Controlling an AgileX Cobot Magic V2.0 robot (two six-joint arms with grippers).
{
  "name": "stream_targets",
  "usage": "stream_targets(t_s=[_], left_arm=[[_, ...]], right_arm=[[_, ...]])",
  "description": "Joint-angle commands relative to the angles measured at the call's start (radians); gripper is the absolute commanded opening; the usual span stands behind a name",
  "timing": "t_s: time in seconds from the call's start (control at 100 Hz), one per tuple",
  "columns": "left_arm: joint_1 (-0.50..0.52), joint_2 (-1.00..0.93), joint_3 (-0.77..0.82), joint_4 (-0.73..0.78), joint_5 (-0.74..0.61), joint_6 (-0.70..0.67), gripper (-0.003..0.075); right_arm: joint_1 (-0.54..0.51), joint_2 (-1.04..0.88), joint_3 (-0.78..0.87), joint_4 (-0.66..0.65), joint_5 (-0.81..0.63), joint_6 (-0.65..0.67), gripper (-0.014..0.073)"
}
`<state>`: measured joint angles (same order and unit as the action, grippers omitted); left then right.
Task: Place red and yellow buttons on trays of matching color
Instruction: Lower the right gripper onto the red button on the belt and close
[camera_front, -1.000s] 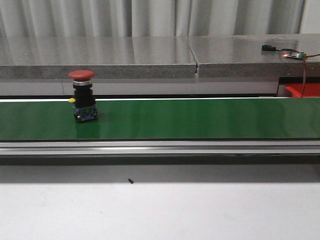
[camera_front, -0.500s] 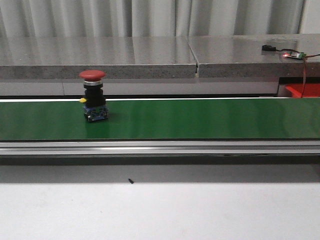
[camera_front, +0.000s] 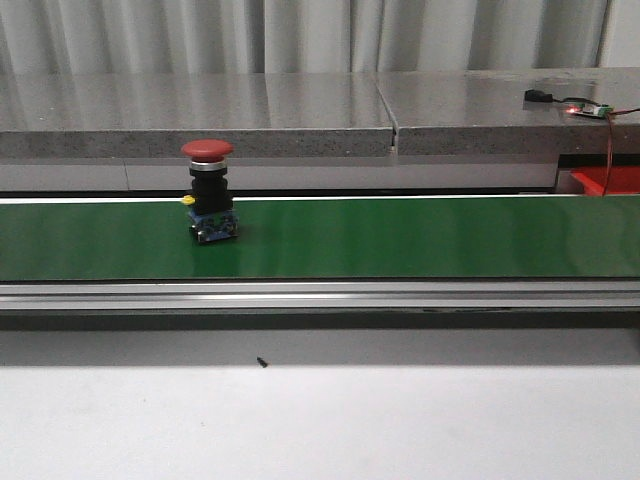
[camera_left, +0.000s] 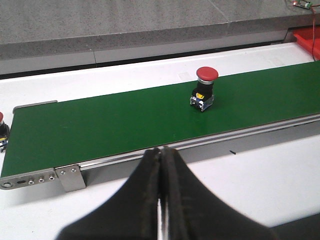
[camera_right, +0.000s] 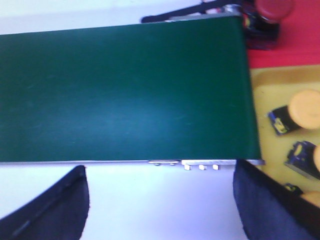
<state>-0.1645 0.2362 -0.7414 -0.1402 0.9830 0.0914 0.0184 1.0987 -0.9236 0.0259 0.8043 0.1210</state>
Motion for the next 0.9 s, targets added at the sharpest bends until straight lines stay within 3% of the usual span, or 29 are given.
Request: stream_targets(t_s=[0.0, 0.41, 0.89], left_arm=[[-0.008, 0.013, -0.022, -0.018, -0.071, -0.006, -0.0019], [-0.008, 0.013, -0.022, -0.018, -0.071, -0.006, -0.0019], [-0.008, 0.013, -0.022, -0.018, -0.071, -0.006, -0.0019]], right_arm=[[0.065, 0.018, -0.071, 0.008, -0.013, -0.017, 0.0591], [0.302, 0.241, -0.265, 0.015, 0.011, -0.065, 0.0591], [0.487, 0.515, -0.519, 0.067, 0.027, -0.178, 0.0591]])
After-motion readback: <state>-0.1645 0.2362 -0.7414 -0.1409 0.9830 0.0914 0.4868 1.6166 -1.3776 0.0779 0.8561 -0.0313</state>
